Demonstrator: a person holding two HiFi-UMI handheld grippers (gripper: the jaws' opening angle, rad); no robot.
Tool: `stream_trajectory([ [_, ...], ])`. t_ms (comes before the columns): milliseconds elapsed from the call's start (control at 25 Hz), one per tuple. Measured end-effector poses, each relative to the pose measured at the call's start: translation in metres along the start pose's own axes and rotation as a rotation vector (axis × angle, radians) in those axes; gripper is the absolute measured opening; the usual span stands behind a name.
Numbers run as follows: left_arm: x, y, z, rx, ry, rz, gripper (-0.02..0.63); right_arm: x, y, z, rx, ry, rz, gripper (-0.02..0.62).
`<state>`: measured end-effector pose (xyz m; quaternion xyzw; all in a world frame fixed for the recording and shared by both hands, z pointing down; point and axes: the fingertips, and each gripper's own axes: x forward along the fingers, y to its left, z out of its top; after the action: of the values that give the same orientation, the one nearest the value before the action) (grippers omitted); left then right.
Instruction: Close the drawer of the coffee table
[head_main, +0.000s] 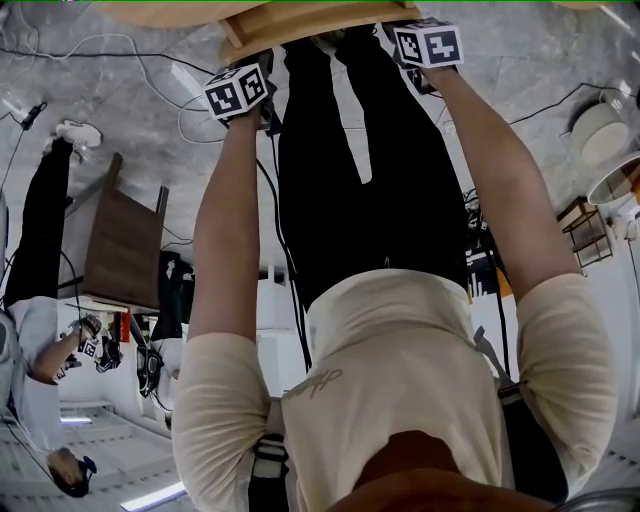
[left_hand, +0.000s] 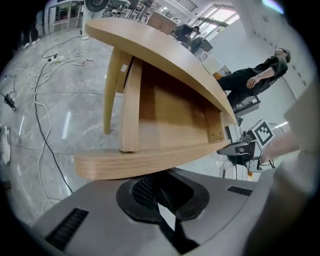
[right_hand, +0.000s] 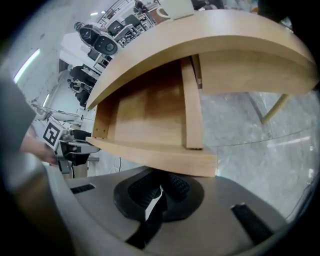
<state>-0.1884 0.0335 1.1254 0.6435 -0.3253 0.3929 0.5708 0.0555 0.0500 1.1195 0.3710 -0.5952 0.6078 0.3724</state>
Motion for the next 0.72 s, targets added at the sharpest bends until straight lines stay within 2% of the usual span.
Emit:
stream_trajectory([
  [200, 0.001, 0.0, 0.006, -0.047, -0.029, 0.016, 0.005, -0.006, -0.004, 0.005, 0.038, -0.039, -0.005, -0.005],
  [400, -0.003, -0.007, 0.01, -0.028, -0.021, 0.0, 0.005, -0.015, -0.001, 0.013, 0.015, -0.095, -0.029, -0.005],
  [720, -0.012, -0.012, 0.009, -0.023, 0.0, -0.009, 0.005, -0.022, 0.004, 0.01, 0.018, -0.081, -0.037, -0.005],
])
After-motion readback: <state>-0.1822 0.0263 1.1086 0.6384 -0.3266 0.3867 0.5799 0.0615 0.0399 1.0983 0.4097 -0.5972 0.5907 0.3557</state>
